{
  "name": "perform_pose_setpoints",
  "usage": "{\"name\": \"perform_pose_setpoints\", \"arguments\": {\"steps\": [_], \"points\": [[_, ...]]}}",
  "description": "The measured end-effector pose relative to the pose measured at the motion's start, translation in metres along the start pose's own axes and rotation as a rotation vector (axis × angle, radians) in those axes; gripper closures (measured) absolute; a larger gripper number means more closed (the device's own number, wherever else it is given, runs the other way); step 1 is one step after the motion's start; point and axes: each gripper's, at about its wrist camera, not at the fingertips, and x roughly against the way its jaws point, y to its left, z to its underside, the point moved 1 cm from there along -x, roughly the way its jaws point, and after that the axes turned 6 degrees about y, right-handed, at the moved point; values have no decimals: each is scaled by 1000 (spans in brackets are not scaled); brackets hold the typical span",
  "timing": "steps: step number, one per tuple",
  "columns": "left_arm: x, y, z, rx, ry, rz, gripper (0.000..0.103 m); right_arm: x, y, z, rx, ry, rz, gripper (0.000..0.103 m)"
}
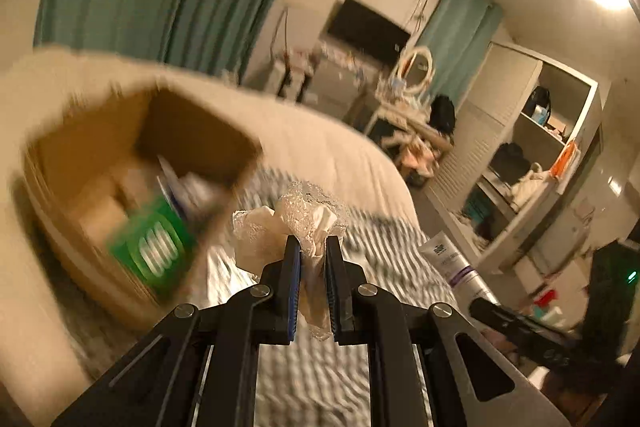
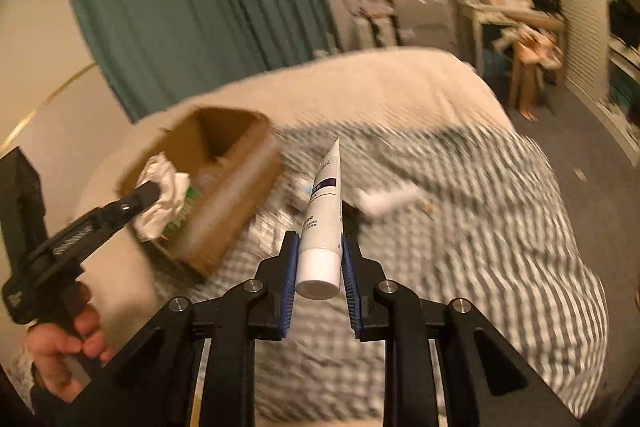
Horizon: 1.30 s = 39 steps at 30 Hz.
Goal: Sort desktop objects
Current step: 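Carry the white tube and lace tissue over the box and release both, then move both open tools back over the remaining items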
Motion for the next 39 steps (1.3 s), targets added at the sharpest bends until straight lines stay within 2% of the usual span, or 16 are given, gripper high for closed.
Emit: {"name": "perform_pose_setpoints", "arguments": {"steps": [3, 6, 9, 12, 13, 14, 15, 16, 17, 18, 19, 23, 28, 33, 35, 39], "points": [[10, 21, -28, -24, -60, -13, 91, -17, 44, -29, 69, -22, -43, 83], [3, 52, -43, -24, -91, -70, 91, -48, 84, -54, 130, -20, -67, 83], [-18, 87, -47, 9, -68, -133, 91, -83, 119, -75, 193, -9, -84, 83], [-36, 107, -47, 22, -15, -147, 91, -115, 146, -95, 250, -21, -63, 82], [-42, 109, -47, 17, -9, -172, 87, -123, 150, -102, 246, -24, -62, 82], [-44, 112, -46, 14, -8, -191, 84, -132, 152, -109, 228, -18, -70, 75], [-45, 114, -44, 7, -4, -197, 71, -135, 153, -113, 210, -9, -77, 67], [-48, 115, -43, 3, 5, -207, 47, -136, 152, -116, 194, -11, -83, 53], [-49, 115, -43, 5, 6, -220, 34, -132, 149, -117, 176, -29, -87, 44], [-46, 115, -42, 11, -6, -242, 12, -125, 146, -114, 166, -45, -86, 42], [-42, 114, -41, 27, -40, -279, 4, -119, 142, -112, 160, -56, -78, 42], [-24, 106, -40, 19, -90, -258, 3, -78, 101, -76, 166, -106, 41, 42], [-1, 86, -24, 12, -111, -265, 0, -32, 45, -38, 168, -79, 183, 42], [-7, 56, 6, 97, -73, -342, 0, 6, -11, -4, 87, -81, 200, 42], [-14, 35, 27, 70, -65, -282, 0, 9, -30, 8, 40, -70, 173, 42], [-38, -7, 64, -44, 11, -255, 0, -11, -62, 42, -19, -31, 141, 42]]}}
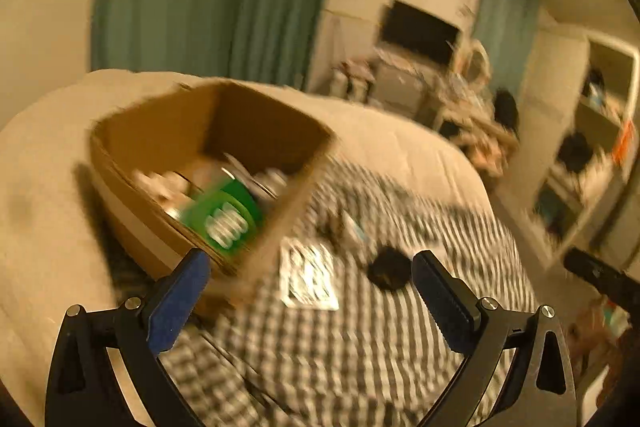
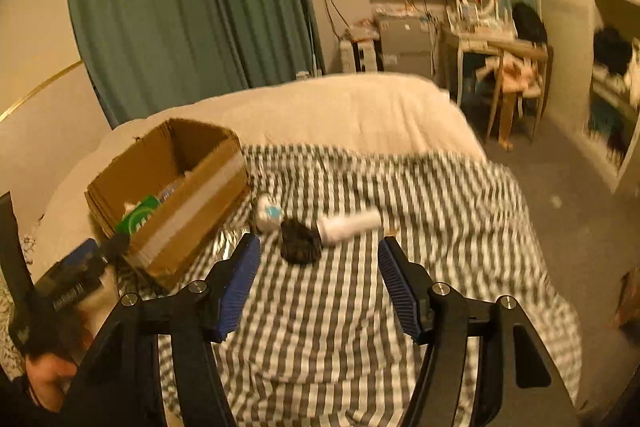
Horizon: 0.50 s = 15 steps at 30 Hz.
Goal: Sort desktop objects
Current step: 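Move both open tools back over the remaining items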
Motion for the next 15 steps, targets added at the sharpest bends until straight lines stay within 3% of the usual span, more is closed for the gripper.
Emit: {"name": "perform_pose_setpoints", "arguments": {"steps": [3, 7, 15], "points": [[-20, -25, 20, -93, 61, 40, 0, -27, -6, 23, -8, 39, -18, 42], [-52, -39, 36, -151, 100, -29, 0, -64, -19, 35, -53, 94, -89, 42], [-132, -2, 36, -3, 201, -56, 0, -142, -9, 10, -7, 114, -198, 42]]}}
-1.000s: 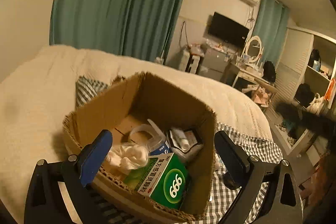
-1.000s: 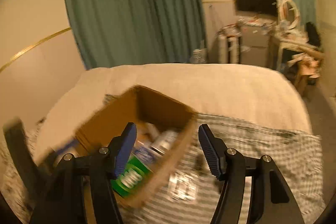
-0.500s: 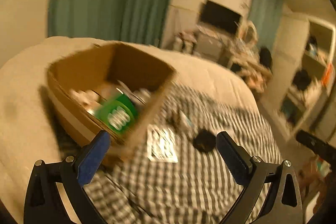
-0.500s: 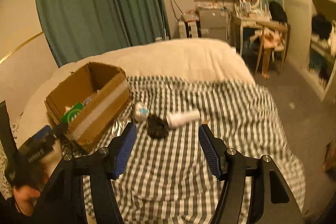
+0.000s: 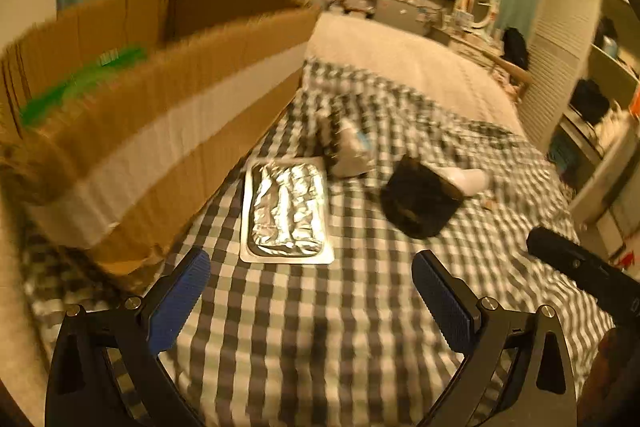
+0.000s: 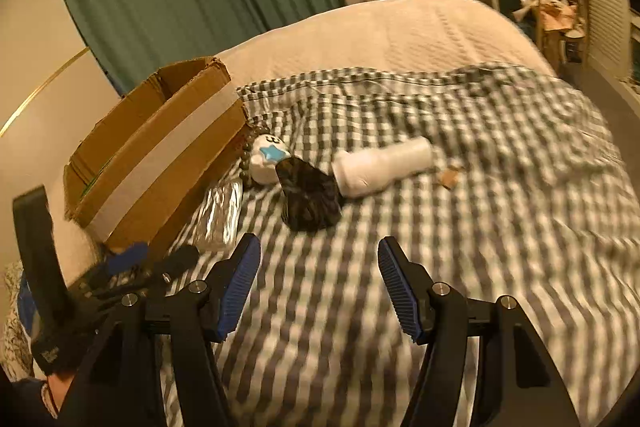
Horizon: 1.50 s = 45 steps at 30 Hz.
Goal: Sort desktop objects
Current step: 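Move both open tools back over the remaining items, then grasp the black cup with the right tool while the left tool grasps the foil blister pack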
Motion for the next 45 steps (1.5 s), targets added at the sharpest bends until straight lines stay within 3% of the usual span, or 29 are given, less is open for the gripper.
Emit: {"name": "perform_pose_setpoints", "arguments": {"steps": [6, 12, 16, 21, 24, 29, 35, 36, 38, 39, 41, 45], "points": [[-29, 16, -11, 70, 16, -33, 0, -58, 0, -20, 19, 25, -35, 42], [-43, 11, -12, 133, -32, -190, 0, -83, 3, -28, 29, 20, -74, 42], [-46, 6, -8, 148, -20, -189, 0, -97, 9, -26, 63, 43, -45, 53], [-53, 8, -6, 146, 26, -221, 0, -93, 8, -25, 64, 56, -29, 54], [-54, 15, 1, 200, 65, -134, 0, -78, 6, -22, 63, 56, -6, 54], [-60, 12, -8, 128, 55, -108, 0, -47, -8, -19, 17, 26, 4, 55], [-73, 16, -16, 129, 75, -103, 0, -38, -13, -17, -6, 21, 1, 55], [-72, 15, -15, 122, 77, -100, 3, -40, -12, -17, -2, 28, 5, 56], [-66, 14, -14, 92, 81, -89, 18, -36, -11, -14, 3, 34, 14, 58], [-61, 16, -12, 86, 84, -82, 32, -35, -10, -13, 4, 40, 16, 59], [-55, 15, -11, 94, 88, -52, 32, -30, -9, -9, 7, 45, 20, 70], [-38, 14, 3, 146, 121, 3, 33, -11, -8, 10, 1, 64, 62, 74]]}}
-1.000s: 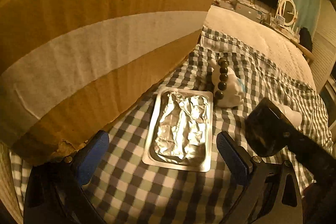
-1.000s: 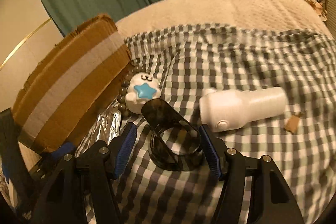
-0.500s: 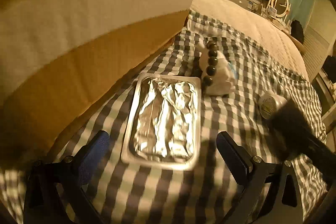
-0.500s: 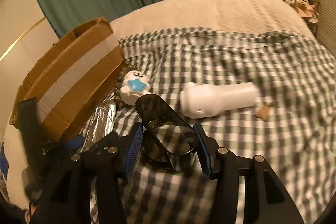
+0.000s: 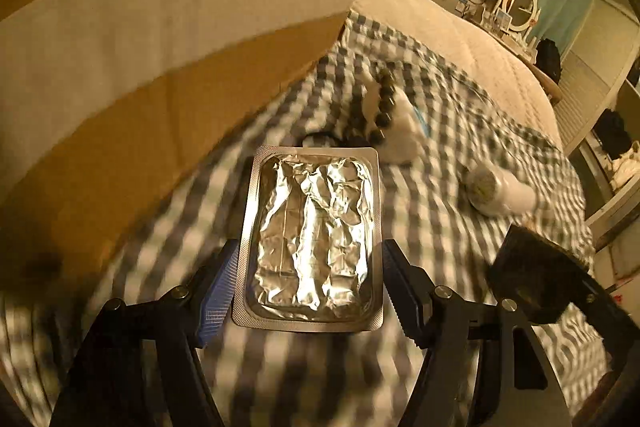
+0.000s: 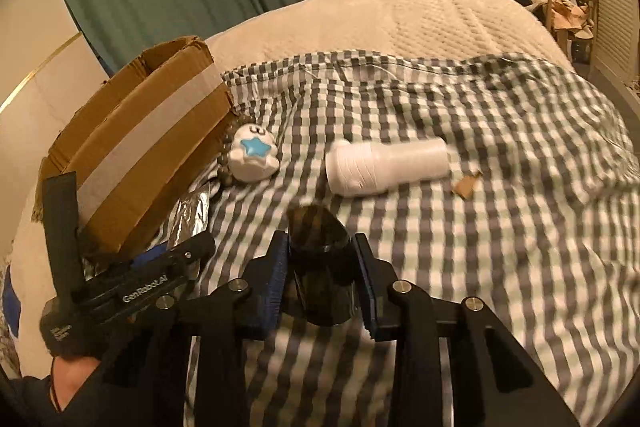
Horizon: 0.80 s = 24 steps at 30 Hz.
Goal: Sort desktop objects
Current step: 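Grasp the black cup with the right tool while the left tool grasps the foil blister pack, then carry the black cup and foil pack over the box and release both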
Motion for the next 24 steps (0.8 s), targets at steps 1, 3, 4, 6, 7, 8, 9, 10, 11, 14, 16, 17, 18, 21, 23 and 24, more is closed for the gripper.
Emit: {"name": "perform_pose_setpoints", "arguments": {"steps": [1, 3, 4, 6, 7, 8, 9, 10, 11, 14, 16, 17, 18, 21, 23, 24], "points": [[5, -4, 6, 3, 12, 10, 32, 3, 0, 7, -1, 7, 7, 75], [17, -15, 20, -14, 39, 42, 32, 11, -1, 27, -10, 32, 26, 76], [20, -20, 25, -19, 40, 50, 32, 16, -1, 33, -13, 37, 33, 76], [28, -31, 38, -15, 46, 78, 32, 30, 1, 46, -13, 36, 54, 76], [33, -34, 47, -10, 54, 95, 32, 36, 2, 50, -8, 31, 68, 76], [37, -35, 56, -8, 60, 106, 32, 42, 3, 53, -5, 26, 79, 76], [42, -34, 63, -8, 61, 108, 32, 49, 4, 56, -10, 24, 80, 76], [49, -34, 70, -13, 57, 106, 32, 53, 4, 57, -19, 23, 72, 76], [58, -33, 75, -20, 43, 104, 32, 57, 5, 58, -30, 23, 58, 76], [85, -31, 72, -60, -22, 100, 32, 72, 16, 59, -8, 15, 62, 76], [104, -35, 60, -91, -85, 102, 32, 83, 27, 58, 19, -3, 86, 76], [116, -35, 55, -96, -116, 108, 32, 89, 30, 58, 27, -15, 96, 76], [125, -32, 49, -92, -143, 120, 32, 97, 35, 55, 34, -29, 109, 76], [162, -19, 25, -64, -233, 153, 32, 116, 46, 42, 43, -63, 92, 76], [186, -5, 3, -42, -287, 176, 32, 129, 58, 27, 62, -94, 75, 76], [198, 3, -12, -36, -318, 174, 32, 136, 69, 14, 82, -117, 62, 76]]}}
